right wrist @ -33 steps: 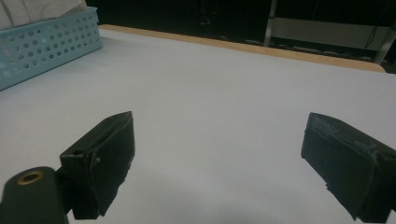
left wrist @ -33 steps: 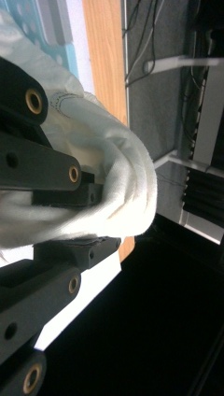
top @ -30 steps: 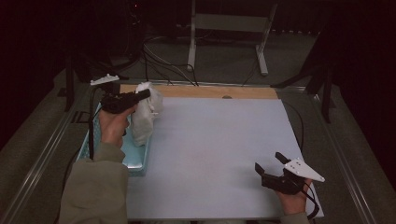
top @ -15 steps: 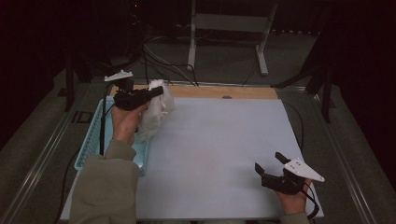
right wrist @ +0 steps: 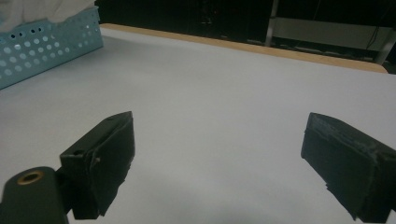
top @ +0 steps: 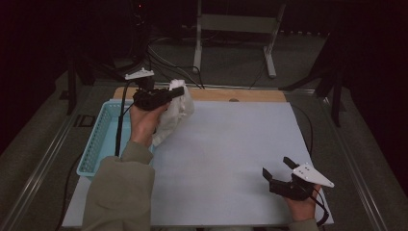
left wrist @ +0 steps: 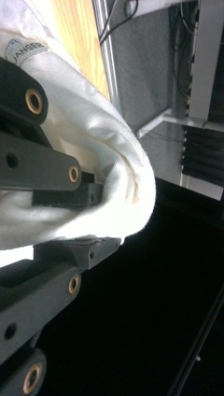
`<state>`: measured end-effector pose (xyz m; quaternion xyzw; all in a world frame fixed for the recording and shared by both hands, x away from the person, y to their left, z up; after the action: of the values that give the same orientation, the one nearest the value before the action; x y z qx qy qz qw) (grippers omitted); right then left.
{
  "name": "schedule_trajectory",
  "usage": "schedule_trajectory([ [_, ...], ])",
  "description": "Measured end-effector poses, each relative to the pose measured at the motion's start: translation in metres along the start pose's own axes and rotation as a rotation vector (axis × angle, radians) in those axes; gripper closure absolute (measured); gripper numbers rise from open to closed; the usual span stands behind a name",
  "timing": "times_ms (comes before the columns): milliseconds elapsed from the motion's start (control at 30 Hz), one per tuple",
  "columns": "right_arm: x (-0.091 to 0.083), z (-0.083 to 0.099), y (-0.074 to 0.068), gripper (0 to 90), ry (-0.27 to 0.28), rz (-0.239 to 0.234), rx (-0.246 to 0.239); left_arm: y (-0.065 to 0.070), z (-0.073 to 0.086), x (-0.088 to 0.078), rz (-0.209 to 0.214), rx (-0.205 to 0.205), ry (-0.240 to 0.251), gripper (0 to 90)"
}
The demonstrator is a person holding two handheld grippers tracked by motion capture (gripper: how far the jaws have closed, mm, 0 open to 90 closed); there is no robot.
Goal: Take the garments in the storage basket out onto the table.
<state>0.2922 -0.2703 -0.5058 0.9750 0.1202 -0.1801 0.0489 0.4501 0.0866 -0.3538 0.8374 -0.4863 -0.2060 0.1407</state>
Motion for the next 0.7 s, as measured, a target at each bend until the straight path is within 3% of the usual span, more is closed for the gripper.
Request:
schedule_trajectory([
  [700, 0.000, 0.000, 0.000, 9.8, 0.001, 0.002, -0.009, 0.016, 0.008, 0.031, 0.052, 0.007, -0.037, 78.2],
])
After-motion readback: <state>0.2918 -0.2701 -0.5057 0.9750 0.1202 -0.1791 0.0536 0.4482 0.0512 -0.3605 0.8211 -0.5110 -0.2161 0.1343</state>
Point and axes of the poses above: each handheld gripper's, and its own axes: x roughly forward along the jaws, z roughly out of its underside, y roughly to its right, the point moved 7 cm from there along x, roughly forward along the jaws, and after that the axes turned 13 degrees about z, right-handed, at the moved point
